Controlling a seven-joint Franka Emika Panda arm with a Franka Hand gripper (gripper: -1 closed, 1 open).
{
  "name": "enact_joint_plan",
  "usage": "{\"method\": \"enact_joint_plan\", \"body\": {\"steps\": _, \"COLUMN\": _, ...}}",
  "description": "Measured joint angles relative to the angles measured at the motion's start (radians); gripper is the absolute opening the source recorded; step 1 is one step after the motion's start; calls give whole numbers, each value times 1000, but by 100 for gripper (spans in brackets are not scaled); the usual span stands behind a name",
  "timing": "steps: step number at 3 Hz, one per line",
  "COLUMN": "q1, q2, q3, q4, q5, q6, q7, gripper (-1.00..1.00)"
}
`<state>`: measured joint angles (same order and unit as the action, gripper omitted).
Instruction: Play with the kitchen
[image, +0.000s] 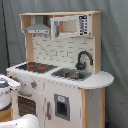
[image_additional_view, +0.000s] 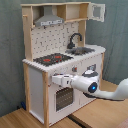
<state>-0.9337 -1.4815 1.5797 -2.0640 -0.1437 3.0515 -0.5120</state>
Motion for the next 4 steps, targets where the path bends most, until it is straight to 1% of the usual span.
{"method": "enact_joint_plan", "body": {"steps": 1, "q1": 2, "q2": -4, "q3": 0, "q4": 0, "q5": 0, "q6": -5, "q7": -103, "gripper": 100}}
{"method": "enact_joint_plan", "body": {"steps": 2, "q1": 67, "q2": -3, "q3": -10, "q4": 0, "q5": 0, "q6": -62, "q7": -160, "gripper": 100}}
{"method": "enact_joint_plan", "body": {"steps": 4, "q1": 157, "q2": -1, "q3": -10, "q4": -8, "q5": 3, "q6": -245, "q7": -137, "gripper": 100}}
